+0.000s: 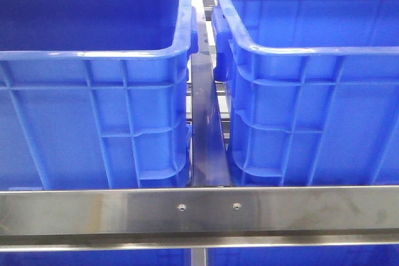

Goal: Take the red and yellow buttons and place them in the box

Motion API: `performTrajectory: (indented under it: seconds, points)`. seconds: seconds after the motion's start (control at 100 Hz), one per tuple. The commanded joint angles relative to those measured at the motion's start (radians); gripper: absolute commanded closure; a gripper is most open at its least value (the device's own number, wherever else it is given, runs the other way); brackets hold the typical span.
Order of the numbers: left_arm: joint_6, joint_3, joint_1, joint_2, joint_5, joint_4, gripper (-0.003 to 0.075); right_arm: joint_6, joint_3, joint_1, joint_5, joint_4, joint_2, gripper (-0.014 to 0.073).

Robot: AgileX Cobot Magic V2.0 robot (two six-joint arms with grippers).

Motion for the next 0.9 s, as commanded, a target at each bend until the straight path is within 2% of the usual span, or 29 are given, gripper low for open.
performTrajectory:
  seconds: [0.0,0.19,0.66,0.89]
  points:
    - [-0.01,-0.027,-0.007,-0.003,-0.058,-0.058,0.0739,-0.015,-0.066,0.058,-0.081,0.009,0.01,0.0044]
    - [-0.01,-0.027,-0.007,-0.003,-0.058,-0.058,0.0739,-0.016,-0.132,0.118,-0.091,0.0,0.042,0.0044]
    - [-0.01,-0.027,-0.007,-0.003,-0.058,-0.058,0.0739,-0.016,-0.238,0.124,0.005,0.023,0.144,0.0044]
    - [-0.01,-0.027,-0.007,-0.003,-0.058,-0.058,0.0739,-0.016,-0.275,0.156,-0.003,0.022,0.173,0.0044]
